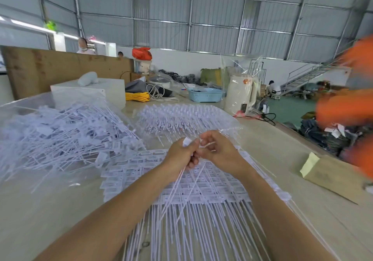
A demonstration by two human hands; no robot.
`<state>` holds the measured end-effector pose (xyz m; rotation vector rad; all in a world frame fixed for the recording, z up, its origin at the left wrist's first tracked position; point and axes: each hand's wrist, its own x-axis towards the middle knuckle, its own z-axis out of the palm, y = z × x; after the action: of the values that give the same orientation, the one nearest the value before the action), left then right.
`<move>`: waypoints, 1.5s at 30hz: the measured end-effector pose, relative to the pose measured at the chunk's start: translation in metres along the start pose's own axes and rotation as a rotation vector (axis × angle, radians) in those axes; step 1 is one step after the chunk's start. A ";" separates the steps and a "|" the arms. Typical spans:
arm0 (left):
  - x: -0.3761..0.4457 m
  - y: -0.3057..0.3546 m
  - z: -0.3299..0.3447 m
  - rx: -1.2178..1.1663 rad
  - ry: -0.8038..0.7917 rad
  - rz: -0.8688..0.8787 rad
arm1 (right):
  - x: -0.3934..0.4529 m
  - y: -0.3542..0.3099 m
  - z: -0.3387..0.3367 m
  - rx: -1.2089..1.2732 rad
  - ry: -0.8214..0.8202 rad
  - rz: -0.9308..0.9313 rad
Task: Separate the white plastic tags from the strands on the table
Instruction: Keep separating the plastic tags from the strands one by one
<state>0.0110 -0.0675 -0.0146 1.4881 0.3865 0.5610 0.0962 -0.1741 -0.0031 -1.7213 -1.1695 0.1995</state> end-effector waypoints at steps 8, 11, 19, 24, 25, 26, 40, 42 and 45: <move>0.000 0.005 -0.004 0.075 0.007 0.069 | -0.005 0.002 0.000 -0.039 -0.147 -0.041; -0.001 0.002 -0.005 0.150 -0.019 0.068 | -0.004 0.005 0.005 -0.023 -0.169 -0.016; 0.005 0.011 -0.017 0.057 -0.104 -0.279 | -0.001 0.020 -0.039 -0.699 0.307 -0.167; 0.017 0.013 -0.040 -0.416 -0.071 -0.335 | -0.010 0.008 -0.088 0.640 0.585 0.020; 0.016 0.013 -0.037 -0.441 -0.104 -0.338 | -0.011 0.001 -0.088 0.877 0.474 0.020; 0.014 0.012 -0.033 -0.453 -0.145 -0.347 | -0.011 -0.004 -0.083 0.967 0.343 0.030; -0.003 0.015 0.002 -0.288 -0.376 -0.263 | -0.008 -0.010 -0.003 0.014 -0.192 -0.035; -0.006 0.018 0.004 -0.239 -0.374 -0.268 | -0.006 -0.006 -0.001 -0.069 -0.213 -0.056; -0.007 0.021 0.009 -0.276 -0.241 -0.243 | -0.002 0.000 -0.001 -0.233 -0.160 -0.084</move>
<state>0.0076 -0.0792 0.0062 1.2044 0.2833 0.2269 0.0951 -0.1763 -0.0033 -1.8807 -1.4265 0.1565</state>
